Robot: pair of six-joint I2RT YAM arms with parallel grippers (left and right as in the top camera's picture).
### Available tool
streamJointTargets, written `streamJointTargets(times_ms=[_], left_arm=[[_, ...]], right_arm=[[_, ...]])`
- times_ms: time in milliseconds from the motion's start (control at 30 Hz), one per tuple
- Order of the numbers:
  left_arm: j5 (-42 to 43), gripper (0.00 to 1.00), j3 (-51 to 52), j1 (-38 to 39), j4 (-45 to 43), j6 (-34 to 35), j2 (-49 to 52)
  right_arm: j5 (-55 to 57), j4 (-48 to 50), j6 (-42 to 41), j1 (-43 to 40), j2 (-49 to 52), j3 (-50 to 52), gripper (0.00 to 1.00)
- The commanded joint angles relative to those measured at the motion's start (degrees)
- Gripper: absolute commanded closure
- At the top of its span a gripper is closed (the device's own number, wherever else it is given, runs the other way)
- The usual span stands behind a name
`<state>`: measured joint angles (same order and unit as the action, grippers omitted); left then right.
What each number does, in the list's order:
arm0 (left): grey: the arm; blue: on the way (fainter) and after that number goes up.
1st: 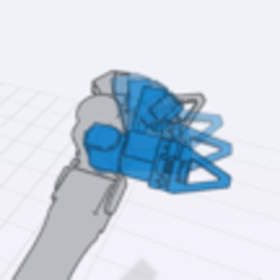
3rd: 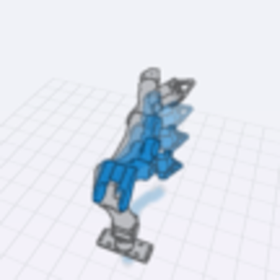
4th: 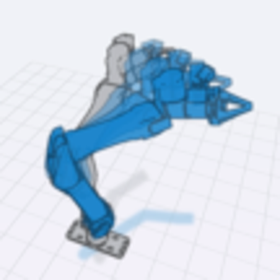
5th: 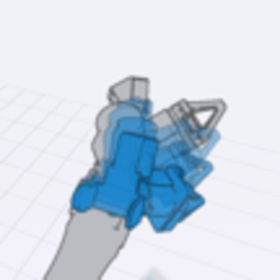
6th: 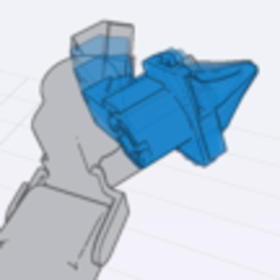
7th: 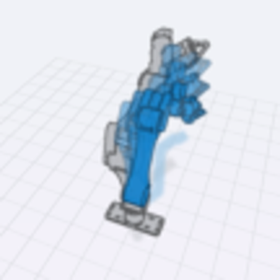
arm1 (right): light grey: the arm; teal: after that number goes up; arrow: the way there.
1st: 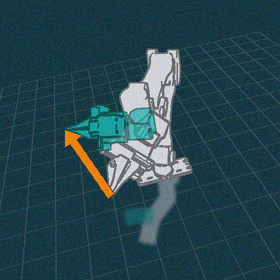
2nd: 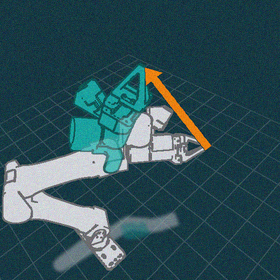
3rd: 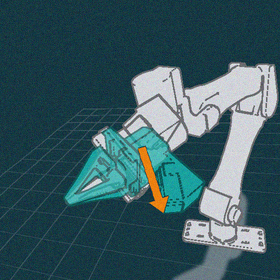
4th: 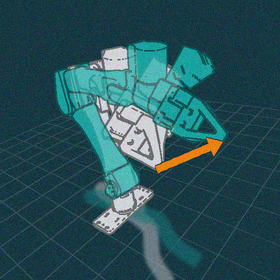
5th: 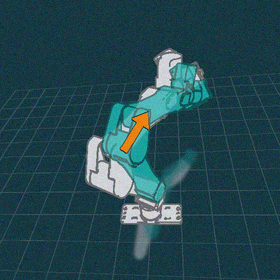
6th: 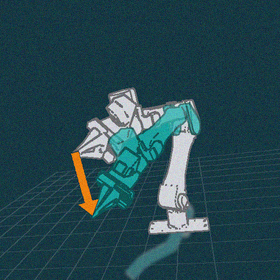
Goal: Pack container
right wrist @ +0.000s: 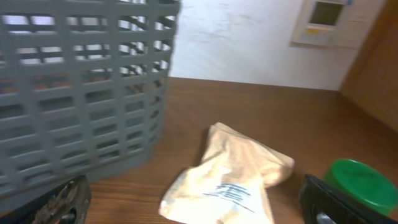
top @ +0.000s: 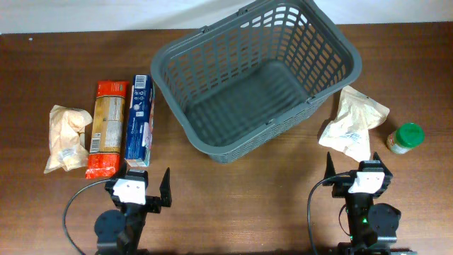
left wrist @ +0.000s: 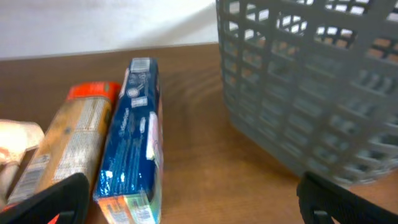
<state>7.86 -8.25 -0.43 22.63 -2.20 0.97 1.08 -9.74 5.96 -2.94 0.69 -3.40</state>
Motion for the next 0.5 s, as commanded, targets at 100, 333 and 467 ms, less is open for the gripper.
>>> streamJointTargets(times_ms=[100,333,467], left_arm=[[1.73,0.01,-17.09,0.0,7.69,3.04,5.55],[1.36,0.01,-41.46,0.0,24.72,2.6,25.9],[1.36,0.01,-55.65,0.0,33.05,2.6,38.45]], right_arm=[[-13.73,1.79,-9.55,0.35,-0.5,0.02,0.01],[-20.92,1.84,-32.2,0.35,-0.5,-4.26,0.01],[-21.44,-1.31,-31.54,0.31,0.22,-11.41,0.01]])
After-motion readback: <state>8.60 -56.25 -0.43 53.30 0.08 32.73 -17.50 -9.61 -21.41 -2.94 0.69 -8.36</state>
